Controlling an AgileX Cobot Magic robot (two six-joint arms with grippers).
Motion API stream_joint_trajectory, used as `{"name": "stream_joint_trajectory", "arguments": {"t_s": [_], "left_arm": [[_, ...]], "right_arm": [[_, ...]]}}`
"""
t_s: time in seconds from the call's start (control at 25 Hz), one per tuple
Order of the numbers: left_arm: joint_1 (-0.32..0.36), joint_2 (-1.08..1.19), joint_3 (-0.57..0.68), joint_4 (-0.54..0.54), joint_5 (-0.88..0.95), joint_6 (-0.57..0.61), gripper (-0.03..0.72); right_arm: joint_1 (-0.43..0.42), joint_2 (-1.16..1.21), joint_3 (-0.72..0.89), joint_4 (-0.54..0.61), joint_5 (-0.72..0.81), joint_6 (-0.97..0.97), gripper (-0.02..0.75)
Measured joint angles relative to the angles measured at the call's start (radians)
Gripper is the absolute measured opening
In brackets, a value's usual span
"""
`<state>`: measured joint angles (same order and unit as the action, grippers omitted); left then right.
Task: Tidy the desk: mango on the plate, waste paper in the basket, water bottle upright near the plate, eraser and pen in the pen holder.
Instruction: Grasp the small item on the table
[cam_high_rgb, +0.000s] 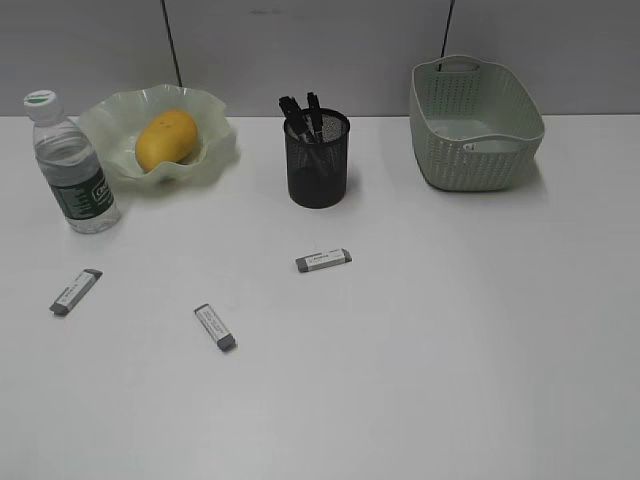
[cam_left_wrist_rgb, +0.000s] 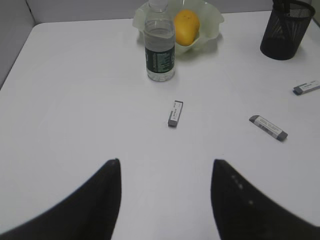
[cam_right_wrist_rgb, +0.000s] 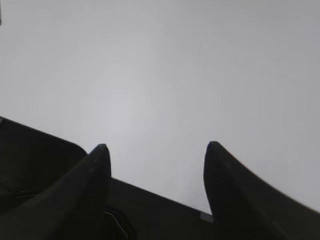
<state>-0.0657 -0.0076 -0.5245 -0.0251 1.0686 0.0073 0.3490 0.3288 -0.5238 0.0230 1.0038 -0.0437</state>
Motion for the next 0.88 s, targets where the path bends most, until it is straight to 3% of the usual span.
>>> {"name": "stream_joint_trajectory", "arguments": {"t_s": [0.44,0.72,0.88], "left_arm": [[0.0,0.059,-0.018,-0.001,-0.038,0.0,0.435],[0.0,0.363,-0.038,-0.01,-0.249,0.001,0.461],[0.0,0.611,-0.039,-0.073,-0.327,0.028,0.465]], "right_arm": [[0.0,-0.005,0.018,-0.002,0.03,0.001,0.474],[0.0,-0.005,0.018,-0.003,0.031,0.003,0.475],[0.0,-0.005,0.018,-0.003,0.032,0.003,0.475]]}}
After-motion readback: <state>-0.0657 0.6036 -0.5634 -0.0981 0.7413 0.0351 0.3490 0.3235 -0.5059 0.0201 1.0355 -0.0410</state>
